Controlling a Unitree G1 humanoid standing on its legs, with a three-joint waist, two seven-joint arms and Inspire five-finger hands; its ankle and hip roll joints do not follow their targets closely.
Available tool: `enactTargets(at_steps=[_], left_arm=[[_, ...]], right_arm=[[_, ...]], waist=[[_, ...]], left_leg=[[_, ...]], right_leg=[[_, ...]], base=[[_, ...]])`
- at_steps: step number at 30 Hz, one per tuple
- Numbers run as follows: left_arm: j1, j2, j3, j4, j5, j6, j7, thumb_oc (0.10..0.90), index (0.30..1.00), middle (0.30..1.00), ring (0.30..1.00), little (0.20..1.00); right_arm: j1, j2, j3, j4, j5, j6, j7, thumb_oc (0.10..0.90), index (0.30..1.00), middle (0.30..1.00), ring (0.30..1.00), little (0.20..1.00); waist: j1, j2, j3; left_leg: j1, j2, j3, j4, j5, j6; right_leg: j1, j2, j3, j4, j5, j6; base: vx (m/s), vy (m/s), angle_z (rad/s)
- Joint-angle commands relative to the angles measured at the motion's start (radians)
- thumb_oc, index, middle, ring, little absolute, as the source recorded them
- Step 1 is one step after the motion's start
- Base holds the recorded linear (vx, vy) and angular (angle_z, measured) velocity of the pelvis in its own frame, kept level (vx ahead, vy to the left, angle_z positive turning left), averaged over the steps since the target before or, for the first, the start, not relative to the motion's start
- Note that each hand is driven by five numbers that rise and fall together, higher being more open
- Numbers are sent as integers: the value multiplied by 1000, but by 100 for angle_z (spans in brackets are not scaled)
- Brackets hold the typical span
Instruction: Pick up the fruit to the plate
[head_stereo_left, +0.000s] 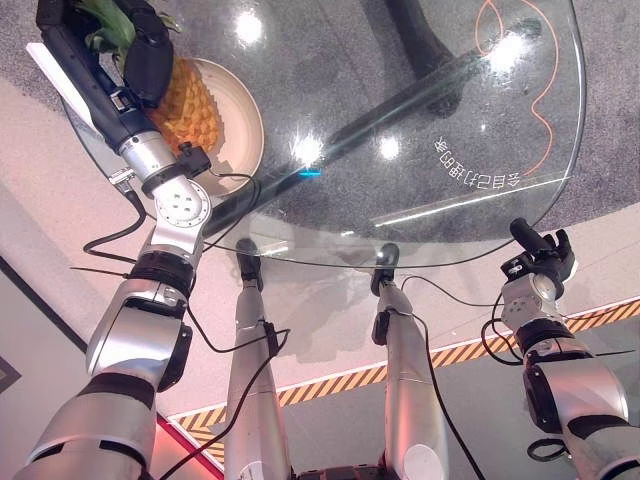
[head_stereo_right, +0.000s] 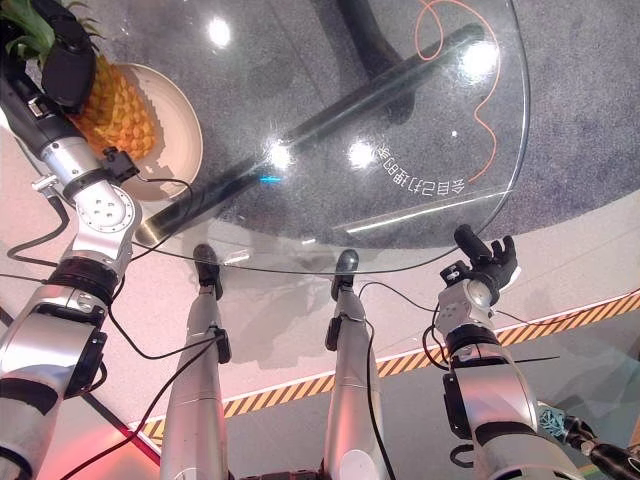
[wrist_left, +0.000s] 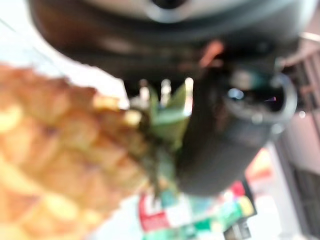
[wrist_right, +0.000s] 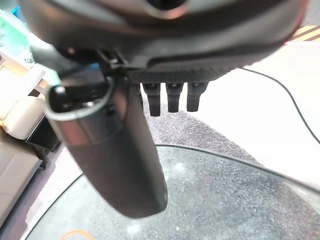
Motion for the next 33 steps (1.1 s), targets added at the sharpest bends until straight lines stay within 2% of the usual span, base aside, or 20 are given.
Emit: enactTargets(at_steps=[1,5,15,20,33], left_arm=[[-106,56,31,-32,6,-110,9,471,618,618,618,571],[-100,51,28,-43,6,-111,4,495,639,639,639,595],[-57,37,38,-58,-8,-122,-8,476,622,622,622,576],[-33,34,45,-69,-6,-134,-17,501,644,644,644,601],[25,15,44,-123,14,-145,-7,482,627,627,627,582]], right_arm=[[16,-29,8,17,10,-63,-16,800,900,900,900,900],[14,-26,12,14,11,-70,-26,800,900,900,900,900],[23,-27,4,8,8,-69,-28,800,900,900,900,900],[26,-27,3,6,9,-74,-26,800,900,900,900,900],[34,-23,-3,-11,1,-77,-45,800,900,900,900,900]], waist=[[40,-34,-23],[41,-33,-23],[48,-34,-23],[54,-35,-23],[66,-31,-23]], left_leg=[[-17,-10,-17,121,-141,11],[-23,-15,-20,123,-140,13],[-29,-18,-24,125,-142,15],[-34,-19,-28,127,-142,15],[-41,-24,-36,132,-144,17]], right_leg=[[19,54,-42,-79,45,-34],[15,53,-43,-80,48,-35],[12,51,-50,-78,48,-34],[9,51,-54,-76,50,-34],[4,40,-66,-84,62,-27]], base=[[0,0,0],[0,0,0],[0,0,0],[0,0,0],[-1,0,1]])
